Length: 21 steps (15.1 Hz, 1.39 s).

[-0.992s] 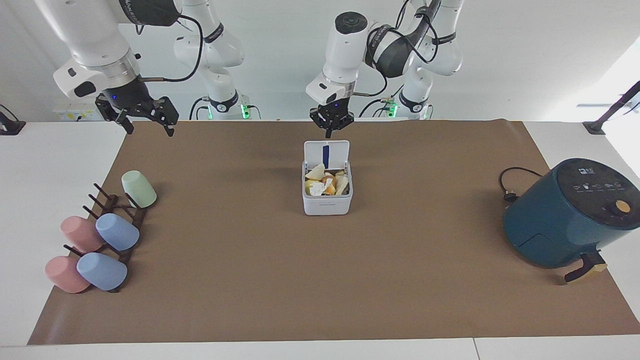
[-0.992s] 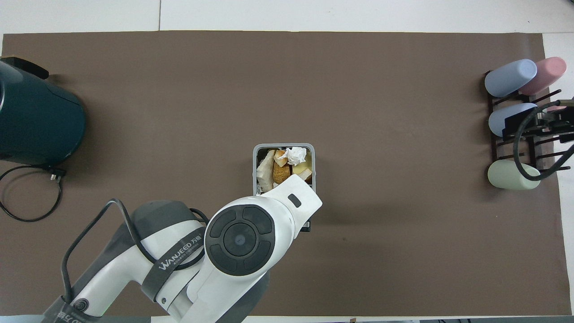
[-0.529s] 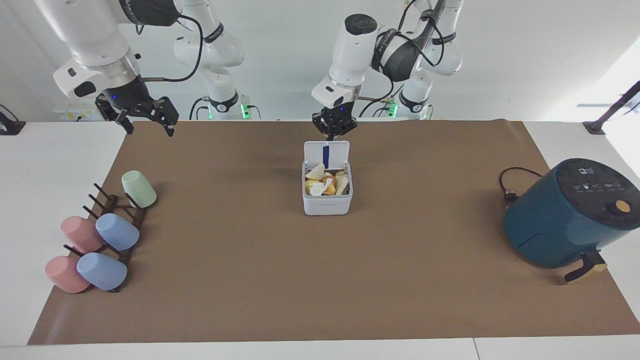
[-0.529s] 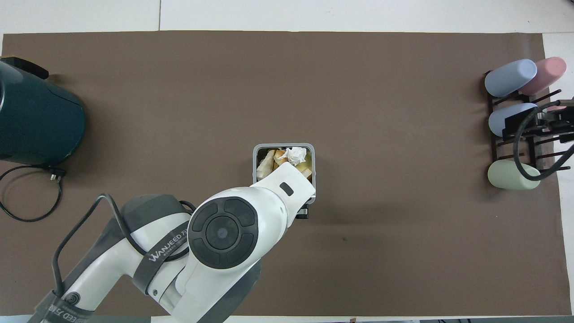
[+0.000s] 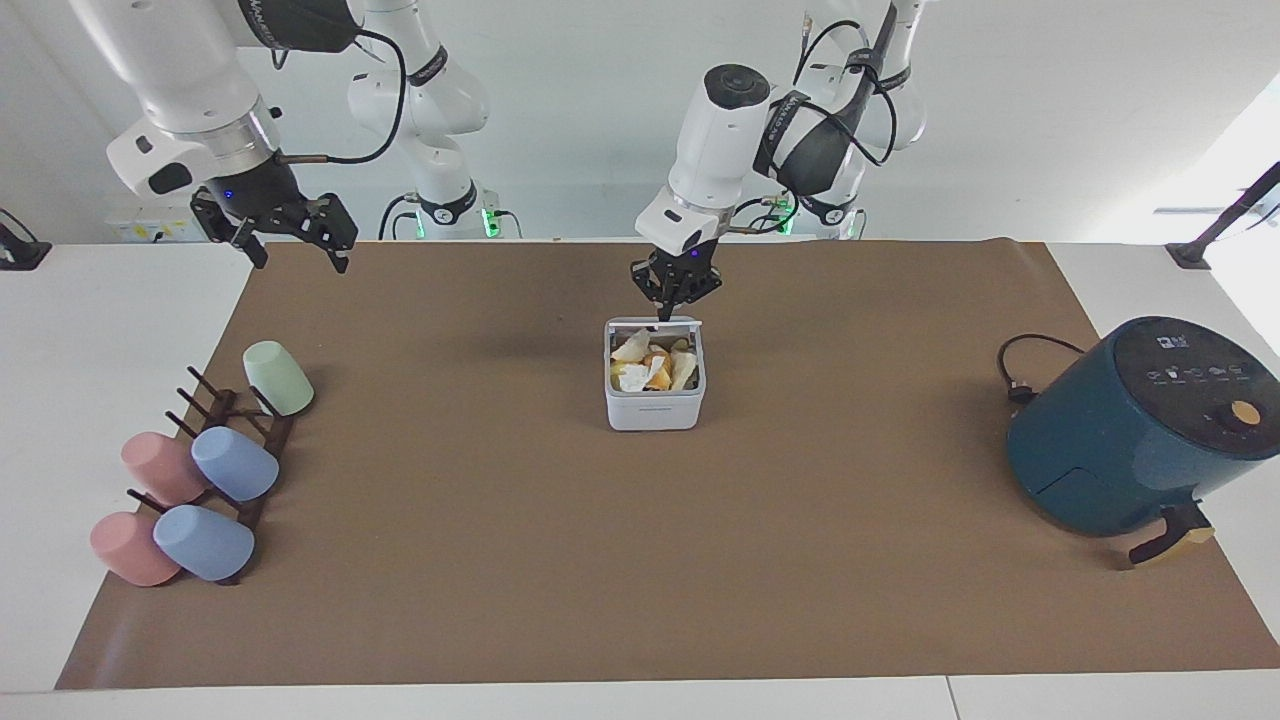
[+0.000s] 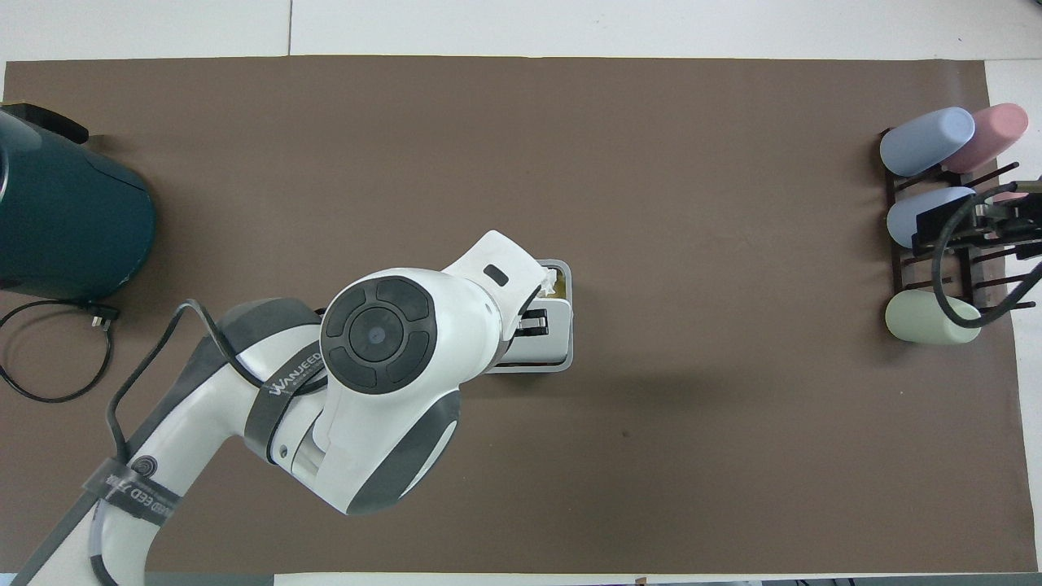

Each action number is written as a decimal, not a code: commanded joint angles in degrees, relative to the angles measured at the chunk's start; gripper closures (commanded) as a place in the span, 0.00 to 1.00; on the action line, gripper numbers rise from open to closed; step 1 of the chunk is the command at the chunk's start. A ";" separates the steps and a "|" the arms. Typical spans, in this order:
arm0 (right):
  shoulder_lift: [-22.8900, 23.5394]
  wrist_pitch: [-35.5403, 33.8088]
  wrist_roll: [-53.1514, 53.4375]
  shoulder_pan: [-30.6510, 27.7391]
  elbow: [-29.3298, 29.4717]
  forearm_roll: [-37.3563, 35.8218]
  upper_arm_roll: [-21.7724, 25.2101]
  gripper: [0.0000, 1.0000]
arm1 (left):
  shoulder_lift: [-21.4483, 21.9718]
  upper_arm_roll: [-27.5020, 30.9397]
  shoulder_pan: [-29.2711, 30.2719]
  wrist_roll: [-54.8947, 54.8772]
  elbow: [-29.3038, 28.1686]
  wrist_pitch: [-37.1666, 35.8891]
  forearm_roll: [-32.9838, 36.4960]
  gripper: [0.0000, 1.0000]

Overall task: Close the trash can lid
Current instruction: 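Push the white lid down over the trash can with the left gripper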

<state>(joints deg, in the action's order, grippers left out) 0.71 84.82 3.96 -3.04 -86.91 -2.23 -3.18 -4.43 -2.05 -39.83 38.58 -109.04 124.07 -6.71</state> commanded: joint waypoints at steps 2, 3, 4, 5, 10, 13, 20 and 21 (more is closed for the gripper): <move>0.26 -1.15 -1.50 -0.91 0.78 0.03 -0.60 0.00 | -3.91 -0.33 0.98 0.53 1.20 4.16 -1.72 1.00; 0.26 -1.15 -1.50 -0.91 0.78 0.03 -0.60 0.00 | -4.00 -0.24 0.98 0.53 1.20 4.43 -1.73 1.00; 0.26 -1.15 -1.50 -0.91 0.78 0.03 -0.60 0.00 | -4.09 -0.24 1.07 0.44 1.20 5.04 -1.82 1.00; 0.26 -1.15 -1.50 -0.91 0.78 0.03 -0.60 0.00 | -4.18 -0.33 2.11 0.44 1.11 6.09 -1.82 1.00; 0.26 -1.15 -1.50 -0.91 0.78 0.03 -0.60 0.00 | -5.75 -0.24 3.09 0.53 1.02 9.43 -3.22 1.00; 0.26 -1.15 -1.50 -0.91 0.78 0.03 -0.60 0.00 | -7.34 -0.24 2.83 0.62 1.02 11.02 -3.22 1.00; 0.26 -1.15 -1.50 -0.91 0.78 0.03 -0.60 0.00 | -10.15 -0.15 2.30 0.18 0.23 13.66 -2.61 1.00; 0.26 -1.15 -1.50 -0.91 0.78 0.03 -0.60 0.00 | -10.85 -0.15 1.86 0.18 0.23 14.09 -2.52 1.00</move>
<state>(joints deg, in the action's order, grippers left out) 0.71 84.82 3.96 -3.04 -86.91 -2.23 -3.18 -12.35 -2.10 -37.13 38.90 -108.84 135.93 -8.68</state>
